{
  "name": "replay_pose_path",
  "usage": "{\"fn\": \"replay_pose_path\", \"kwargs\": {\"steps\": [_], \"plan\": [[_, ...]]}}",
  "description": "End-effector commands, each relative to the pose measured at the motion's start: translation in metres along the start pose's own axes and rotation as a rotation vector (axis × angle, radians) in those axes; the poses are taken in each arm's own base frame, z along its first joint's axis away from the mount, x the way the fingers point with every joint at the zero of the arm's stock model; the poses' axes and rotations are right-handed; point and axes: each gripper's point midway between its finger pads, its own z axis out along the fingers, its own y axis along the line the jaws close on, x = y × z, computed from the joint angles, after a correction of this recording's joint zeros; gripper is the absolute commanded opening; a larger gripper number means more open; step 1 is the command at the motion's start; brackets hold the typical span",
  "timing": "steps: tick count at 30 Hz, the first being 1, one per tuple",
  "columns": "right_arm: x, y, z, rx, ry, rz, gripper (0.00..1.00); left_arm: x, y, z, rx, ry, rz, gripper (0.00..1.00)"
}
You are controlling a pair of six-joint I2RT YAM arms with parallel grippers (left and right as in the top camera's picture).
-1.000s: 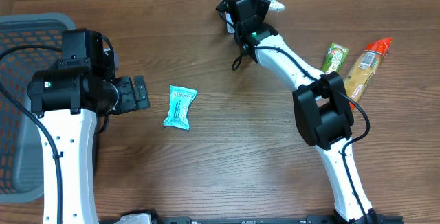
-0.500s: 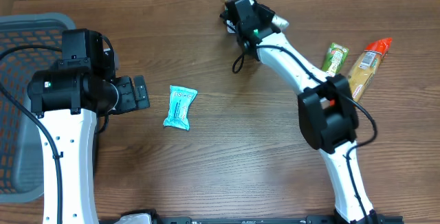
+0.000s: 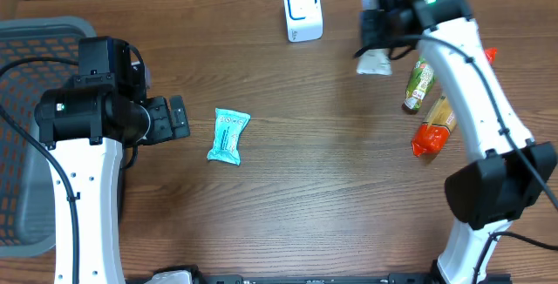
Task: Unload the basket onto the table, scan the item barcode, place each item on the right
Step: 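Move the white tube right and set it beside the green pouch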
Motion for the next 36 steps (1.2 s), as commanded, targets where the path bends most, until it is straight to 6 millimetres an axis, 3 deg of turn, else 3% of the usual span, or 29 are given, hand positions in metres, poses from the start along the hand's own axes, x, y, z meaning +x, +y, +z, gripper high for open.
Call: {"fn": "replay_pose_path", "kwargs": {"steps": [1,7,17,27,31,36], "plan": [[0.012,0.002,0.010,-0.070,0.066,0.158,0.04,-0.003,0.002,-0.003,-0.006,-0.009,0.017,1.00],[0.043,-0.024,0.040,-0.030,0.165,0.209,0.04,-0.003,0.002,-0.003,-0.006,-0.009,0.017,1.00],[0.084,-0.043,0.079,0.004,0.253,0.238,0.04,-0.003,0.002,-0.003,-0.006,-0.009,0.017,0.99],[0.118,-0.103,0.096,0.080,0.329,0.374,0.04,-0.003,0.002,-0.003,-0.006,-0.009,0.017,1.00],[0.123,-0.122,0.091,0.072,0.354,0.461,0.19,-0.003,0.002,-0.003,-0.006,-0.009,0.017,0.99],[0.117,-0.104,0.083,-0.072,0.365,0.467,0.42,-0.003,0.002,-0.003,-0.006,-0.009,0.017,1.00]]}}
